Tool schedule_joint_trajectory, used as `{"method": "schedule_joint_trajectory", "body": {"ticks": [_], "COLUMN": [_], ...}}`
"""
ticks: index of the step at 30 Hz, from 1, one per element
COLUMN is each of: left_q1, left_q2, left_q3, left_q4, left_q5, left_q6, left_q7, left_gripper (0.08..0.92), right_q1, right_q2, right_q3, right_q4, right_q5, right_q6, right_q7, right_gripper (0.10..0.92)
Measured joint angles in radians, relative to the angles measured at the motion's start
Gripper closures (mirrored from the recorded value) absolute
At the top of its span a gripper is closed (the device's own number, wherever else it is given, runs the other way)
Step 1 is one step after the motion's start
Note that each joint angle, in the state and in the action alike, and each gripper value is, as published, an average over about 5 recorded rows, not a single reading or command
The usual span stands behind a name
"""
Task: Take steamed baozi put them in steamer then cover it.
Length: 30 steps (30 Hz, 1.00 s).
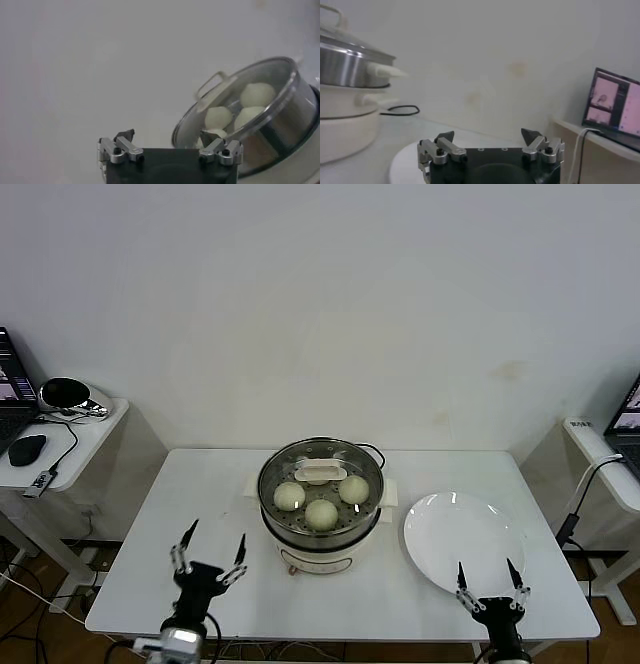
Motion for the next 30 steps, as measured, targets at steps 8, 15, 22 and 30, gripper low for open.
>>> {"method": "schedule_joint_trajectory", "body": {"ticks": [8, 15, 22, 30], "left_q1": [0.086, 0.136, 0.144, 0.145], "left_q2": [-0.028, -0.043, -0.056, -0.056], "left_q3": [-0.085, -0.125, -0.141, -0.151], "left_q4": [0.061, 0.093, 0.125, 0.138], "left_q5": [-0.234, -0.29, -0.309, -0.316], "left_q6": [-0.095, -0.125, -0.135, -0.135], "left_q7": [-0.012, 0.014, 0.034, 0.054], "left_gripper": [0.177, 0.177, 0.177, 0.177], "right_q1": [-0.037, -0.057, -0.069, -0.073], "right_q2": [-0.039, -0.059, -0.076, -0.083], "right_q3": [-0.03, -0.054, -0.062, -0.07], "right_q4": [0.02, 0.042, 0.056, 0.06], "right_q5": [0.051, 0.085, 0.108, 0.118], "right_q6": [-0.004, -0.019, -0.029, -0.04], "right_q7": [-0.024, -0.038, -0.049, -0.051], "right_gripper": [0.203, 0.203, 0.203, 0.203]}}
